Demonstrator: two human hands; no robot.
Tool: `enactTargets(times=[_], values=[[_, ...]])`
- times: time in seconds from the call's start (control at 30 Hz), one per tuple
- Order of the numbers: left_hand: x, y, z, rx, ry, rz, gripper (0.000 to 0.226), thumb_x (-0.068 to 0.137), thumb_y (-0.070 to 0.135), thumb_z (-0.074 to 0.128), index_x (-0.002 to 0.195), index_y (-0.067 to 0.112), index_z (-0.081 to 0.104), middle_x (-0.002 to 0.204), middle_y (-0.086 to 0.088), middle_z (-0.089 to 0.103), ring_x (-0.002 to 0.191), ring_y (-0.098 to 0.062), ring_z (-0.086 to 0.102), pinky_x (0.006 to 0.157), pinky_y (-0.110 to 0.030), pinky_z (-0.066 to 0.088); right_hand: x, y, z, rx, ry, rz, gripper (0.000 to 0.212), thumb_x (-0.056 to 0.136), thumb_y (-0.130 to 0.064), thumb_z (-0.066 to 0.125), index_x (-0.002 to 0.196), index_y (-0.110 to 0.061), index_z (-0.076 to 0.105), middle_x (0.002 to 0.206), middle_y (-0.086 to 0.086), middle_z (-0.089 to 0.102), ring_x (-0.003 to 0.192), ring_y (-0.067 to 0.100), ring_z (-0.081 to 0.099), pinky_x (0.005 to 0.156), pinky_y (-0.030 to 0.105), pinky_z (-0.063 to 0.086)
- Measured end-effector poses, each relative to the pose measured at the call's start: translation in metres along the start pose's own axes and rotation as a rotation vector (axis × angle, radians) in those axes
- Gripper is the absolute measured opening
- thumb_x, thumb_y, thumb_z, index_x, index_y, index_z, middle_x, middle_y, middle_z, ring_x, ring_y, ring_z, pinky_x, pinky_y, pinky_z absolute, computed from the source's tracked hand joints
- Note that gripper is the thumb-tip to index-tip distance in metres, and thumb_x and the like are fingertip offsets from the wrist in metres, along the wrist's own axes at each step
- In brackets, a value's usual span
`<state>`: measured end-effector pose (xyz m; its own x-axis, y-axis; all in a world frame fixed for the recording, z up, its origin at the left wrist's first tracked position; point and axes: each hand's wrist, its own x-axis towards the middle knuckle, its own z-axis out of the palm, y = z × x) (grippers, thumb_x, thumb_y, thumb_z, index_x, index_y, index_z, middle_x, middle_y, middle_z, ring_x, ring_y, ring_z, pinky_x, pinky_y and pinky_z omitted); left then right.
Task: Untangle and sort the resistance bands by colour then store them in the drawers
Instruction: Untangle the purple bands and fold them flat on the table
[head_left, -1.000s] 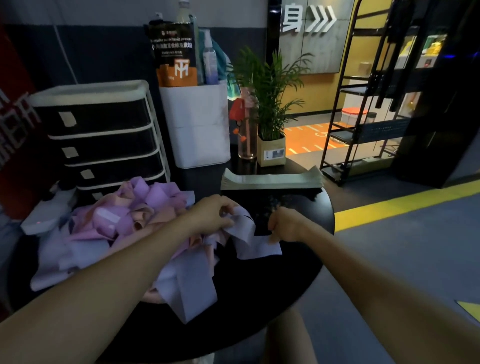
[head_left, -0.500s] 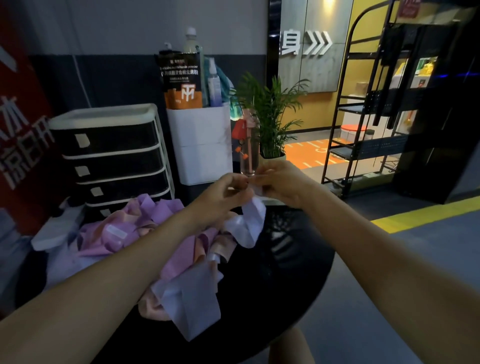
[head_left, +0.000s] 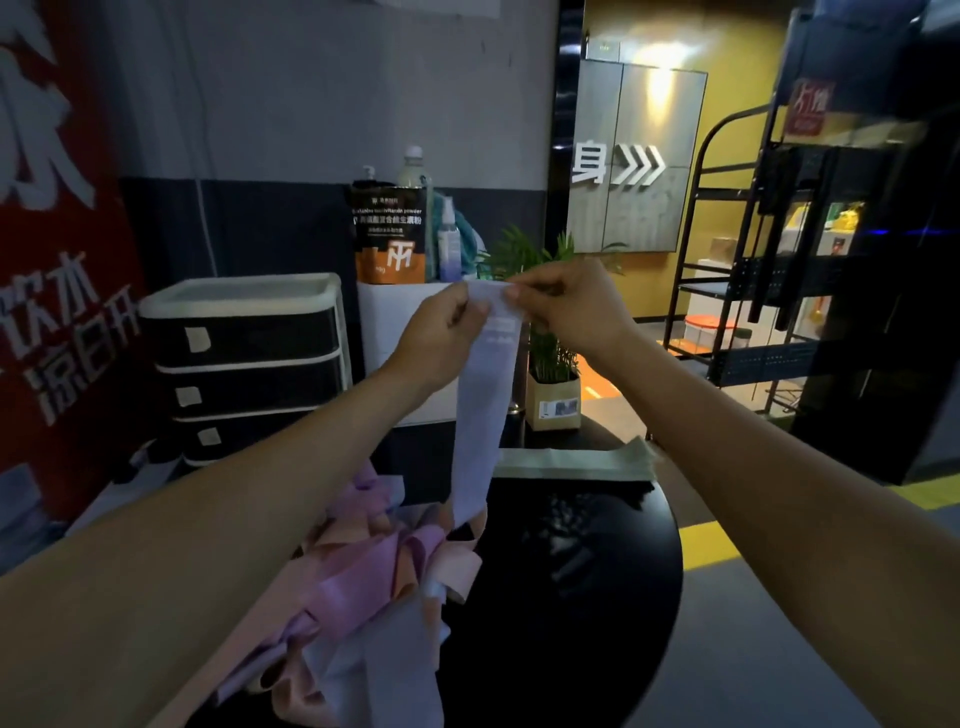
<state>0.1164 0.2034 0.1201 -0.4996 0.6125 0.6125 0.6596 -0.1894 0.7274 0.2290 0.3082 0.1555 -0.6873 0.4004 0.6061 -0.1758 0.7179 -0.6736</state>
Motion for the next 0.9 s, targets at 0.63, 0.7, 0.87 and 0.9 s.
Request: enactTargets(times=[0.63, 0.7, 0.87, 0.9], values=[[-0.035, -0.018, 0.036, 0.062, -0.428, -0.277, 0.031, 0.081, 0.01, 0.071, 0.107, 0.017, 0.055, 0.1, 0.005, 0.061, 0.088, -0.008, 0.058, 0.075, -0.019, 0.049, 0.007, 0.047, -0.045, 0.095, 0.387, 0.232, 0.028, 0.085, -0.009, 0.063, 0.061, -0.025, 0.06, 0.069, -0.004, 0.058, 0.074, 0.02, 0.054, 0.069, 0.034, 0.046], [-0.043, -0.032, 0.034, 0.233, -0.515, -0.294, 0.03, 0.08, 0.016, 0.073, 0.105, 0.016, 0.056, 0.098, 0.006, 0.061, 0.086, -0.008, 0.058, 0.071, -0.016, 0.046, -0.006, 0.066, -0.057, 0.128, 0.464, 0.343, 0.024, 0.087, -0.009, 0.062, 0.066, -0.02, 0.059, 0.068, -0.004, 0.055, 0.072, 0.017, 0.051, 0.064, 0.027, 0.042], [-0.05, -0.065, 0.015, 0.553, -0.611, -0.348, 0.022, 0.083, 0.025, 0.069, 0.1, 0.014, 0.061, 0.099, -0.004, 0.062, 0.089, -0.019, 0.057, 0.07, -0.024, 0.043, -0.042, 0.113, -0.077, 0.137, 0.591, 0.558, 0.008, 0.09, -0.014, 0.059, 0.088, -0.009, 0.065, 0.079, 0.001, 0.059, 0.081, 0.017, 0.055, 0.075, 0.033, 0.048], [-0.051, -0.069, 0.01, 0.557, -0.6, -0.368, 0.016, 0.084, 0.022, 0.067, 0.097, 0.016, 0.061, 0.095, -0.003, 0.062, 0.086, -0.018, 0.056, 0.067, -0.021, 0.042, -0.048, 0.121, -0.079, 0.127, 0.61, 0.587, 0.012, 0.09, -0.015, 0.059, 0.095, -0.007, 0.066, 0.085, 0.004, 0.06, 0.081, 0.018, 0.055, 0.072, 0.033, 0.047]])
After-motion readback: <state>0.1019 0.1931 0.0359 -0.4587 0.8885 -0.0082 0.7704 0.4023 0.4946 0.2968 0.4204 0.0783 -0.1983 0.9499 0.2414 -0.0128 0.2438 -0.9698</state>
